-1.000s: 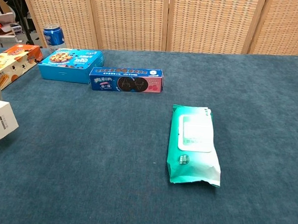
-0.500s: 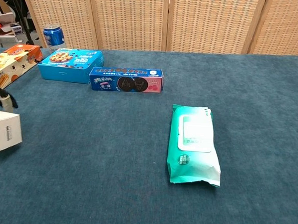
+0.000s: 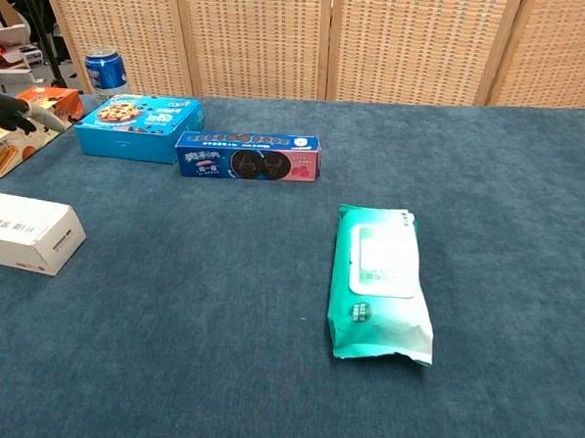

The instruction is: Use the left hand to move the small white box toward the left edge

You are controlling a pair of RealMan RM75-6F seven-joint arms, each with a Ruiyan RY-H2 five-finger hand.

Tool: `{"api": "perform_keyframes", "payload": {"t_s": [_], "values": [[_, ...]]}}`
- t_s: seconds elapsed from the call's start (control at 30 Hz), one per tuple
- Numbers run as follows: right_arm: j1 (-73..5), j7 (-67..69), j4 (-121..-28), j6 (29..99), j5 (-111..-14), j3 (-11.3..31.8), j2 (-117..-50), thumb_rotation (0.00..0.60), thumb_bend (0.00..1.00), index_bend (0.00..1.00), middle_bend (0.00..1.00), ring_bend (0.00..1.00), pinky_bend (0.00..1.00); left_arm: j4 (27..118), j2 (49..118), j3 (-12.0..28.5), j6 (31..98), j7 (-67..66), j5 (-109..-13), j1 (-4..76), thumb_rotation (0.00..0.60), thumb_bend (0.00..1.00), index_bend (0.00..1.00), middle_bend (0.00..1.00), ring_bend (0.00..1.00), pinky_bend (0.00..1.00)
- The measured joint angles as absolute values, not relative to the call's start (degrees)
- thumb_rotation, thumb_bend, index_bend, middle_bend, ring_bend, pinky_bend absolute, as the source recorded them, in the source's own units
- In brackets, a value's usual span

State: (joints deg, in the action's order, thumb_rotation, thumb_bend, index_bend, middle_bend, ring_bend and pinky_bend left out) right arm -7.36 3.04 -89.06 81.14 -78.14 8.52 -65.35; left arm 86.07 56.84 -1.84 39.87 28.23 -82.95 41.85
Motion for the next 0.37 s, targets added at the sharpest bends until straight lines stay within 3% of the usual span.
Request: {"api": "perform_keyframes", "payload": {"t_s": [0.07, 0.13, 0.37], "values": [[-7.35, 2.85, -89.12, 81.32, -78.44, 8.45, -65.40, 0.600, 0.00, 0.00, 0.00, 0.00, 0.00, 85.58, 56.89, -1.62, 44.66, 28.07, -83.52, 39.74, 0.600, 0.06, 0.00, 0.00, 0.00, 0.00], [-7.35, 2.66, -89.20, 81.52, -78.79, 8.34, -65.47, 0.600, 0.00, 0.00, 0.00, 0.00, 0.00, 84.90, 57.37, -1.20, 49.76, 27.19, -83.50, 37.48, 0.600, 0.00, 0.00, 0.00, 0.00, 0.00], [-7.14, 2.51, -89.18, 82.92, -80.56, 7.95, -65.84, 0.600, 0.00, 0.00, 0.00, 0.00, 0.00, 80.75, 63.65, 1.63, 73.25, 20.23, -79.41, 24.76, 0.600, 0.00, 0.00, 0.00, 0.00, 0.00]]}}
